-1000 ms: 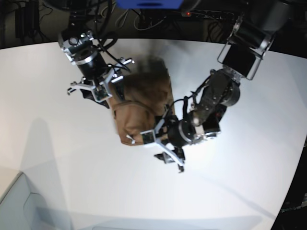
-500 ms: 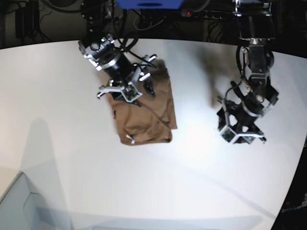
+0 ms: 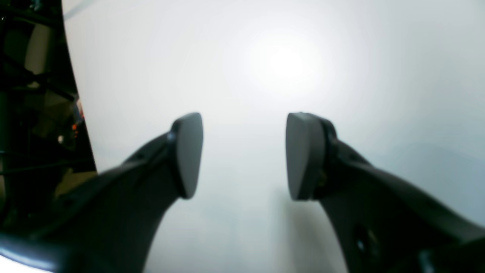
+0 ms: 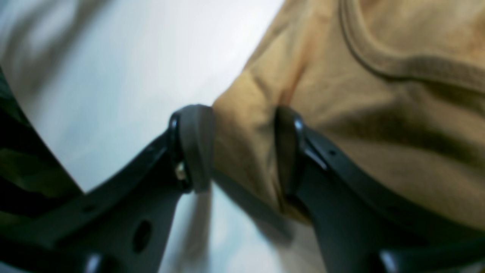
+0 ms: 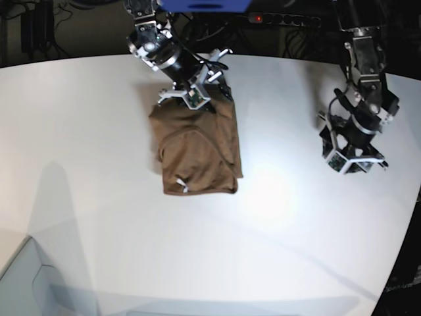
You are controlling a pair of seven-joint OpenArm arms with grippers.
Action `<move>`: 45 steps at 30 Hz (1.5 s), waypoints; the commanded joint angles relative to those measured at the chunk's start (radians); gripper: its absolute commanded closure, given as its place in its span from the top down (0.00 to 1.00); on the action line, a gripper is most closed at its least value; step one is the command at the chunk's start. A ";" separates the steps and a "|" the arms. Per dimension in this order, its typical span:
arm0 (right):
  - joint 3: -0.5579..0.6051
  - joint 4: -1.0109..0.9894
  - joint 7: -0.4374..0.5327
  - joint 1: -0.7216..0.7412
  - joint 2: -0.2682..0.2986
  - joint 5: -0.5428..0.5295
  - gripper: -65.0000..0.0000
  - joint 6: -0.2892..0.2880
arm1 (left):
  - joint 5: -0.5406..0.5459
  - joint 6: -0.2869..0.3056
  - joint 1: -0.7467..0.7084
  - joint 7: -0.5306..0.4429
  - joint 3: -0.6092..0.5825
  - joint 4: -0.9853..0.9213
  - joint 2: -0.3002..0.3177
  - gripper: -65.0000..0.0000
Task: Layout the t-shirt on the table in an organized manner, then fold the t-shirt properly
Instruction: 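Release the folded shirt and pull both grippers away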
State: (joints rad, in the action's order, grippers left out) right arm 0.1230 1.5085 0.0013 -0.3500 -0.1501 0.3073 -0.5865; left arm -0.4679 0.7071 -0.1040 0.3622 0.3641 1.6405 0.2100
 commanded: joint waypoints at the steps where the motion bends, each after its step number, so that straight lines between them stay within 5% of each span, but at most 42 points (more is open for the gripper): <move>1: 0.002 0.008 0.022 0.002 -0.007 -0.009 0.41 -0.002 | 0.005 -0.009 0.007 -0.015 0.003 0.019 0.007 0.52; 13: -0.032 0.306 0.019 -0.040 -0.007 -0.009 0.42 -0.002 | 0.005 -0.009 -0.027 -0.015 0.003 0.023 0.006 0.52; 22: -0.248 0.178 0.024 0.038 -0.007 -0.009 0.37 -0.002 | 0.007 -0.009 -0.049 -0.016 0.005 0.023 0.006 0.52; 29: -0.262 0.060 0.026 0.078 -0.007 -0.009 0.23 -0.002 | 0.007 -0.009 -0.056 -0.016 0.006 0.023 -0.011 0.52; 40: -0.293 0.054 0.026 0.090 -0.007 -0.009 0.24 -0.002 | 0.007 -0.009 -0.109 -0.016 0.006 0.048 -0.016 0.52; 45: -0.345 0.200 0.018 0.064 -0.007 -0.087 0.37 -0.002 | 0.051 -0.009 -0.148 -0.015 0.014 0.116 -0.044 0.52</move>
State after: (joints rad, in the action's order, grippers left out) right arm -0.2241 1.6909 -0.0132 -0.2871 -0.1513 0.2291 -0.5865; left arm -0.4259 0.7040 -0.2577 0.3691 0.3752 1.7325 0.1612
